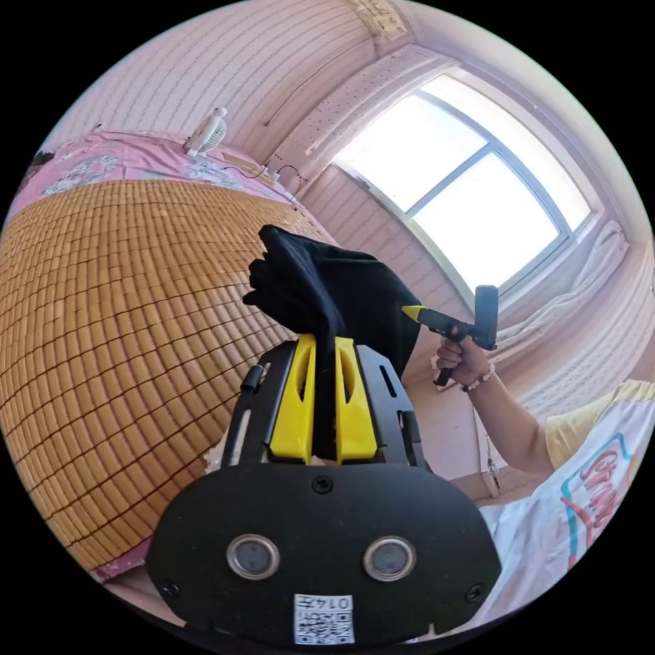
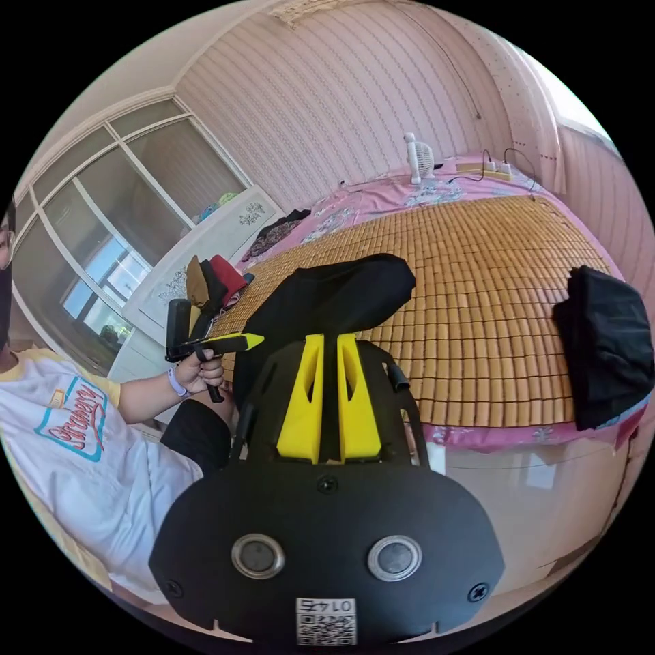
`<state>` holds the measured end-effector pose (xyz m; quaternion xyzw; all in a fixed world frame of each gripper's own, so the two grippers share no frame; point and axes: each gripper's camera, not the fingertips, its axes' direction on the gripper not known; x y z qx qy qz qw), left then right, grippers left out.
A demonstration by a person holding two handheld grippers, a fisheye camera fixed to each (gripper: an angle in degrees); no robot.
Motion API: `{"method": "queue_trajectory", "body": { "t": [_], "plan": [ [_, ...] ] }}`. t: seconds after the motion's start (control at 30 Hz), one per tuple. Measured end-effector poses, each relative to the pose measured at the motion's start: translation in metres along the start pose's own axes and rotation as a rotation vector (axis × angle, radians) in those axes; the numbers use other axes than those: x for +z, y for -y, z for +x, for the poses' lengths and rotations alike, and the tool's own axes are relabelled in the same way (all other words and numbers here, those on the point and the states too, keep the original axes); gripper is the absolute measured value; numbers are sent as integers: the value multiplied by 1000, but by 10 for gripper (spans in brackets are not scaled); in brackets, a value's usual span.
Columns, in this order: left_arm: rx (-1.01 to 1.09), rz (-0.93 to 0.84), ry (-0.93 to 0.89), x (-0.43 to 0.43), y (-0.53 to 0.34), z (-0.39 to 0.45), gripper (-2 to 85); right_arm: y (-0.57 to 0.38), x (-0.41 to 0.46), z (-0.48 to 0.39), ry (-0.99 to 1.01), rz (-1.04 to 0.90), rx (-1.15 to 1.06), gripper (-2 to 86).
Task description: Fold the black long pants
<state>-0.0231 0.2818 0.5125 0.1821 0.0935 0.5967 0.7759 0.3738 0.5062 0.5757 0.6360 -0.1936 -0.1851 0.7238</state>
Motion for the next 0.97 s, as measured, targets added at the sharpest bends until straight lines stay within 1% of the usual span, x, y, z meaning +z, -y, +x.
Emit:
{"method": "queue_trajectory", "body": {
  "t": [0.1,0.17,0.2,0.23,0.27,0.3,0.37,0.4,0.43,0.5,0.53,0.6,0.7,0.77,0.8,0.87,0.9,0.97],
  "plan": [
    [86,-11,-72,47,30,39,48,16,-60,35,-121,-3,-10,27],
    [152,-6,-159,88,57,77,52,36,-95,56,-207,-28,-19,31],
    [165,-3,-180,99,64,86,56,53,-117,70,-285,-44,-25,35],
    [175,9,-223,120,80,103,64,72,-134,87,-356,-79,-13,42],
    [174,6,-258,141,95,117,81,83,-142,98,-384,-97,11,46],
    [179,-1,-271,152,102,122,89,101,-154,123,-430,-110,68,63],
    [186,-66,-245,196,119,130,89,118,-156,165,-546,-102,152,106],
    [184,-78,-232,205,119,127,85,120,-144,198,-645,-124,234,127],
    [175,-85,-210,216,114,116,77,111,-127,229,-716,-155,321,134],
    [161,-80,-211,216,97,96,67,81,-98,259,-776,-179,430,138],
    [169,-88,-225,207,82,81,63,54,-79,264,-786,-162,479,139],
    [200,-117,-203,181,55,60,51,10,-50,249,-794,-135,454,139],
    [225,-123,-76,110,-5,23,24,-71,1,185,-829,-115,330,134],
    [148,-81,32,37,-60,-4,-1,-120,34,143,-780,-143,279,132],
    [123,-55,70,17,-74,-9,-3,-149,55,116,-737,-181,264,131],
    [53,71,272,-62,-128,-18,-7,-185,86,80,-685,-222,272,128],
    [35,105,335,-81,-141,-18,-7,-200,104,54,-652,-249,247,122],
    [-3,271,554,-148,-188,-9,-5,-208,125,11,-658,-216,157,98]
  ]
}}
